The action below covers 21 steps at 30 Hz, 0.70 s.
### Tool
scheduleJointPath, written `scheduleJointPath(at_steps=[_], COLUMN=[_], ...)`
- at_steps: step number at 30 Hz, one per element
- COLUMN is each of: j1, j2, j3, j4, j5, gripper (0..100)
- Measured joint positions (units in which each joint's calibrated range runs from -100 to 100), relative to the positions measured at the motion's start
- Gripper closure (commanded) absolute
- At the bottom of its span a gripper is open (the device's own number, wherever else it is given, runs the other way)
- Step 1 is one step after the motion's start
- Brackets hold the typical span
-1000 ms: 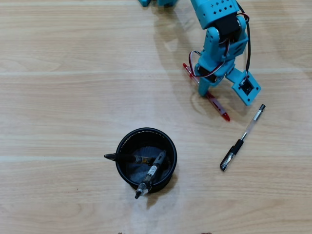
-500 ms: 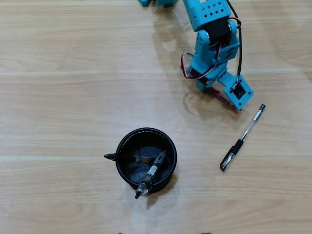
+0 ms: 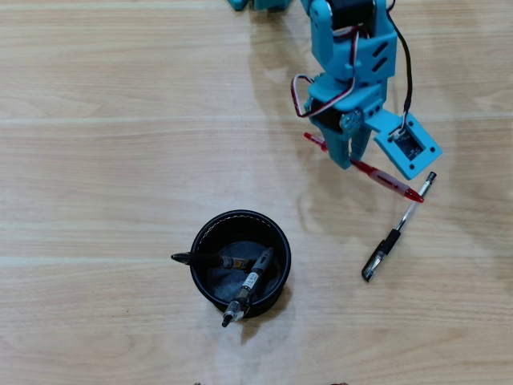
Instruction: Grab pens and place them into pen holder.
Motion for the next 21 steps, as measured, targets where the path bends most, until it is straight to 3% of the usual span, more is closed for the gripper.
scheduleJointPath(at_steps=[4, 8, 11, 16, 21], j1=[6.08, 11.99, 15.62, 16.55, 17.14], j2=[-1.35, -1.61, -1.69, -1.95, -1.86], j3=[-9.38, -9.83, -1.86, 11.33, 20.19], j4=[-3.70, -16.37, -31.78, -47.29, -55.99], j5=[-0.94, -4.02, -8.87, -13.15, -14.55], gripper=[98, 98, 98, 98, 98])
